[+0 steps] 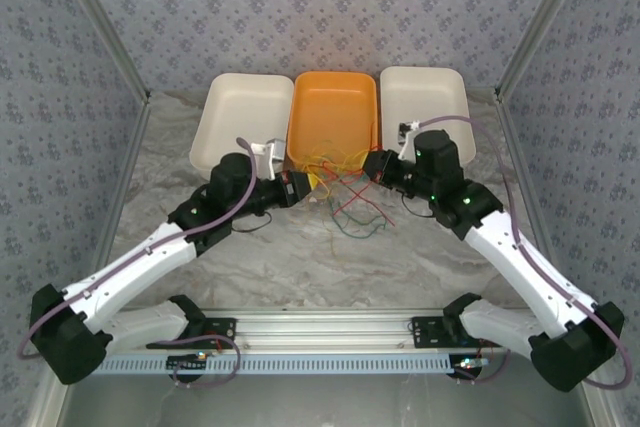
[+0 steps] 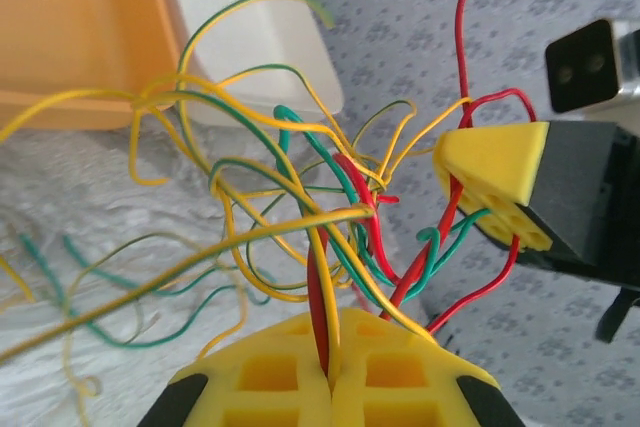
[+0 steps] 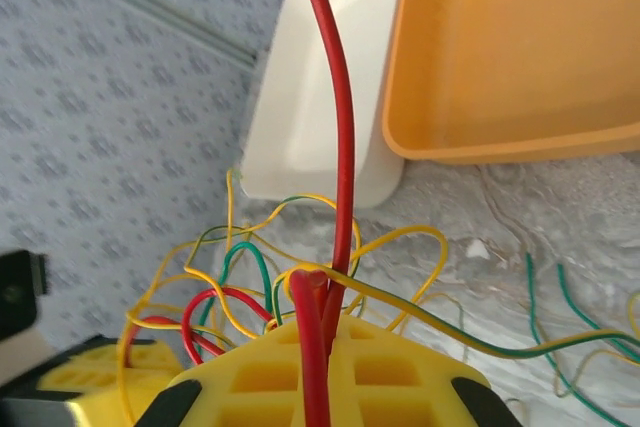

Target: Untangle the cables

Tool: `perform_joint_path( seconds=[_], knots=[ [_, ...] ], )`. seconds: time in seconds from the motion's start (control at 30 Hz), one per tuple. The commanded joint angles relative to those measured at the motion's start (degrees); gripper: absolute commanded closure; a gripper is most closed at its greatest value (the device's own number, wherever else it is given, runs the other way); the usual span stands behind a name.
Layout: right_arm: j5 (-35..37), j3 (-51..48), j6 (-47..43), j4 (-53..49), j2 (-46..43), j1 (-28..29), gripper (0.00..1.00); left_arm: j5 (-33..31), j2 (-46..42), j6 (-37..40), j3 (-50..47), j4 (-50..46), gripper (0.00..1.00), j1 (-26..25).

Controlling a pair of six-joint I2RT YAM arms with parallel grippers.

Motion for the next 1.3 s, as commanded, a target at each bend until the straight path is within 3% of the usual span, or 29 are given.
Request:
perform_joint_path(
  seconds=[0.0, 0.07, 0.2, 0.27, 0.37, 0.47, 0.57, 0.73, 0.83, 0.97, 1.07, 1.1, 1.2, 1.27],
  knots=[
    [10.76, 2.30, -6.87, -6.69, 4.43, -0.51, 1.00, -9.62, -3.82, 2.16, -3.11, -14.79, 1.00, 2.58],
    [11.43, 2.12, -5.39, -7.89, 7.26, 1.01, 1.00, -12.59, -3.12, 0.39, -3.84, -17.60, 0.95, 2.95],
    [10.17, -3.19, -1.90, -4.01, 10.70, 3.54, 1.00, -15.08, -2.03, -1.00, -6.28, -19.50, 0.49, 3.07],
    [9.49, -3.87, -1.77, -2.61, 12.48, 5.25, 1.00, -17.92, -3.70, -1.55, -7.53, -20.79, 0.36, 2.98],
    [10.20, -1.55, -3.14, -3.54, 15.82, 7.86, 1.00, -19.96, -7.22, -1.09, -8.84, -22.00, 0.32, 2.99],
    [10.94, 2.32, -5.15, -6.78, 19.73, 9.28, 1.00, -16.02, -8.63, 2.73, -8.92, -18.73, 0.33, 2.01],
    [10.43, 6.06, -7.27, -8.96, 23.51, 10.42, 1.00, -12.78, -4.69, 8.13, -6.32, -15.05, 0.25, -2.33],
    [3.00, 10.55, -9.71, -9.82, 26.36, 10.62, 1.00, -12.17, 4.76, 17.15, -2.76, -9.95, 0.01, -9.12],
    [-0.52, 10.78, -9.19, -9.91, 26.97, 10.17, 1.00, -14.45, 9.19, 20.98, -1.45, -6.90, 0.01, -12.24],
    [-6.41, 9.58, -6.92, -7.20, 25.62, 9.11, 1.00, -25.18, 13.36, 23.45, -1.05, -6.11, 0.04, -15.24],
    [-9.90, 6.71, -4.82, -5.75, 24.07, 8.61, 1.00, -29.57, 15.24, 25.05, -2.98, -1.60, 0.14, -16.58],
    [-10.40, 6.43, -4.33, -5.64, 23.35, 8.48, 1.00, -31.17, 15.83, 25.14, -3.39, -0.52, 0.27, -16.77],
    [-8.45, 6.61, -4.73, -8.32, 20.67, 7.36, 1.00, -38.34, 16.29, 24.11, -2.99, -2.98, 0.96, -17.04],
    [-5.20, 8.03, -6.79, -12.23, 19.13, 6.62, 1.00, -39.68, 14.05, 24.10, -4.87, -2.58, 1.00, -17.02]
  ],
)
